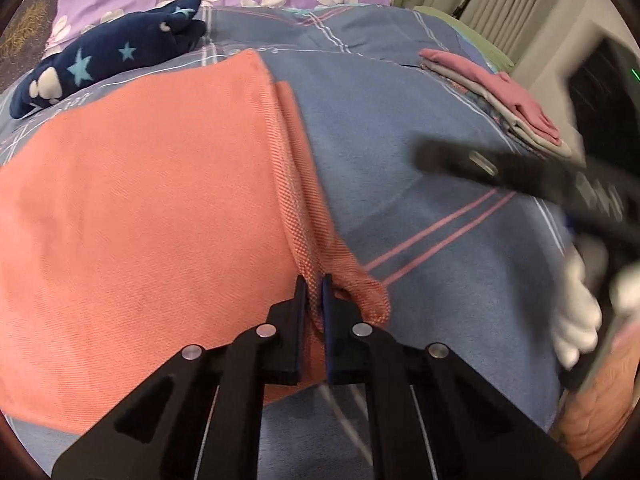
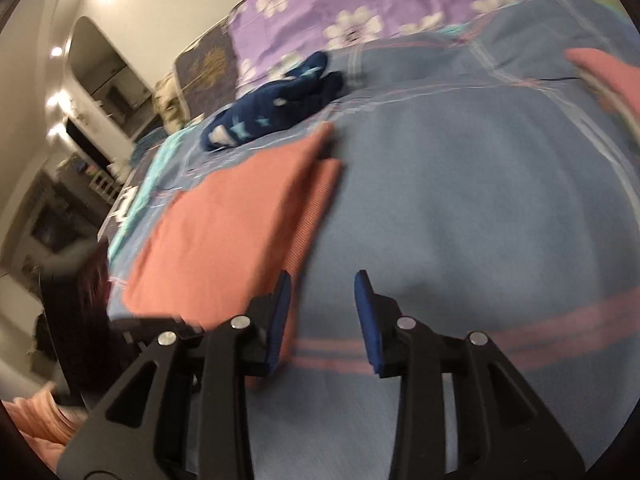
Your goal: Fold small clothes
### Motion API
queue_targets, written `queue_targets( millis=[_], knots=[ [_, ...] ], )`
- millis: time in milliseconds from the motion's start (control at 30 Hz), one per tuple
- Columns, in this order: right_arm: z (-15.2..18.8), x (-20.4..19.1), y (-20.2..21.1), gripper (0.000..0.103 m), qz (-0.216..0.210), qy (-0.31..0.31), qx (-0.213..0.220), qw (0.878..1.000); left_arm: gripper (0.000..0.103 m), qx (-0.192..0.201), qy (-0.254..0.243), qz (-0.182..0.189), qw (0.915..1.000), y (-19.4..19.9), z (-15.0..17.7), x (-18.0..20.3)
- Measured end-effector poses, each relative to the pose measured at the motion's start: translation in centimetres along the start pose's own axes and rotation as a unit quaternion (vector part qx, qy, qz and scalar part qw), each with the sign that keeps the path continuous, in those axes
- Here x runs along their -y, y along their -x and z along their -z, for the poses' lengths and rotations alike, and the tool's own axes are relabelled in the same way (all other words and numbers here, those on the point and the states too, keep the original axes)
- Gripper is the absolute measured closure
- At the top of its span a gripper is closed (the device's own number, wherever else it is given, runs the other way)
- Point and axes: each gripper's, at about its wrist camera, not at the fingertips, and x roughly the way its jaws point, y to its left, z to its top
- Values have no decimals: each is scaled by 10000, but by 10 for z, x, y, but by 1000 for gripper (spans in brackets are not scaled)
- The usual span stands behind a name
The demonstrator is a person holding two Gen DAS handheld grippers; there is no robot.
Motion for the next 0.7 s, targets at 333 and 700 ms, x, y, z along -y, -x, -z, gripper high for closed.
queue_targets(
  millis=[333,700],
  knots=[
    [-47,29,-90,81,-702,-1062,-477,9907,98,-26,-552,37,9985,-10,-1,13],
    [-60,41,-110,99,-565,-1063,-61,9927,99,54,-1141,278,9931,-14,2,22]
  ],
)
